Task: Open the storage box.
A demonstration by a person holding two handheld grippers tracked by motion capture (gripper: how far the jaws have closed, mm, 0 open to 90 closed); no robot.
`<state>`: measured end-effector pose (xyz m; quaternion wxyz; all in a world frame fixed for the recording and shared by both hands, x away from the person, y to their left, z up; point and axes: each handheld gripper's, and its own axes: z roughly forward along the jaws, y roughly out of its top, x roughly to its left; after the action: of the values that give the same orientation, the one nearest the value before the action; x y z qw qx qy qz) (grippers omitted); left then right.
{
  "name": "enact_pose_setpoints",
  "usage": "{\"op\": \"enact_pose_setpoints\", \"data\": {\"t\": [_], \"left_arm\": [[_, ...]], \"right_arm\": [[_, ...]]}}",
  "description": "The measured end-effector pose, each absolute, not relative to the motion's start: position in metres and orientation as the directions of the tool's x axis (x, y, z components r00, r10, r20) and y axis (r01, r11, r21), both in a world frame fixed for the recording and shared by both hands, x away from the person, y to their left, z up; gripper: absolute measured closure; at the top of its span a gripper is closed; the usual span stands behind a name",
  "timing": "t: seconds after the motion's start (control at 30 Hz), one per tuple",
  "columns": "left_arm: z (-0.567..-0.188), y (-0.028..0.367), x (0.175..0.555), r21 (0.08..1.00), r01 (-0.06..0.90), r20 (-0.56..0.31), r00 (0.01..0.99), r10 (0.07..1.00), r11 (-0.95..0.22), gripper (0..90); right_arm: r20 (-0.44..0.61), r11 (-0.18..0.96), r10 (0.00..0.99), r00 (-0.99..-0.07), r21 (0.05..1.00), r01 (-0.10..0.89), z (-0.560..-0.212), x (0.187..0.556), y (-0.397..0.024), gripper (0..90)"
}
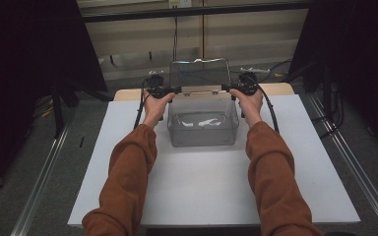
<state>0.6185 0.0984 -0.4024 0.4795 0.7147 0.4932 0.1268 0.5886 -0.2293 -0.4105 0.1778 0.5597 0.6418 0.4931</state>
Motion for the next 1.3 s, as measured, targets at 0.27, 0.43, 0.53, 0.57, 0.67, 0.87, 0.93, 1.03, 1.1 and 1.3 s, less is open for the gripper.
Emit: {"op": "enact_pose_setpoints", "data": {"t": [0.27, 0.43, 0.53, 0.57, 0.67, 0.87, 0.93, 1.03, 1.1, 1.3], "left_arm": [[-0.405, 0.099, 0.619, 0.812, 0.583, -0.308, 0.479, 0.822, -0.035, 45.4], [-0.406, 0.099, 0.620, 0.811, 0.584, -0.315, 0.480, 0.819, -0.030, 45.3], [-0.406, 0.100, 0.620, 0.809, 0.587, -0.320, 0.481, 0.816, -0.028, 45.0], [-0.407, 0.101, 0.620, 0.810, 0.586, -0.316, 0.482, 0.817, -0.032, 44.9], [-0.407, 0.100, 0.621, 0.808, 0.589, -0.327, 0.475, 0.817, -0.018, 44.6], [-0.409, 0.101, 0.621, 0.807, 0.590, -0.311, 0.464, 0.829, -0.029, 41.1], [-0.410, 0.101, 0.621, 0.804, 0.594, -0.331, 0.479, 0.813, -0.022, 43.5], [-0.413, 0.096, 0.620, 0.815, 0.578, -0.310, 0.481, 0.820, -0.031, 43.1], [-0.413, 0.094, 0.620, 0.825, 0.565, -0.299, 0.479, 0.826, -0.029, 39.9], [-0.414, 0.097, 0.620, 0.849, 0.528, -0.265, 0.482, 0.835, -0.035, 25.8]], "right_arm": [[0.321, -0.120, 0.899, -0.298, 0.835, 0.537, -0.412, 0.589, -0.226, 50.4], [0.316, -0.122, 0.903, -0.290, 0.838, 0.532, -0.413, 0.589, -0.224, 47.8], [0.330, -0.136, 0.901, -0.283, 0.832, 0.537, -0.414, 0.589, -0.224, 47.4], [0.334, -0.138, 0.899, -0.284, 0.831, 0.538, -0.414, 0.589, -0.224, 47.3], [0.334, -0.141, 0.897, -0.288, 0.836, 0.531, -0.415, 0.589, -0.223, 45.4], [0.299, -0.120, 0.913, -0.276, 0.846, 0.520, -0.416, 0.589, -0.222, 39.0], [0.301, -0.113, 0.909, -0.287, 0.843, 0.525, -0.417, 0.590, -0.222, 39.5], [0.289, -0.110, 0.916, -0.279, 0.849, 0.517, -0.420, 0.590, -0.220, 30.9], [0.285, -0.120, 0.923, -0.259, 0.851, 0.512, -0.421, 0.590, -0.221, 27.8], [0.256, -0.112, 0.930, -0.264, 0.881, 0.460, -0.417, 0.586, -0.225, 23.5]]}}
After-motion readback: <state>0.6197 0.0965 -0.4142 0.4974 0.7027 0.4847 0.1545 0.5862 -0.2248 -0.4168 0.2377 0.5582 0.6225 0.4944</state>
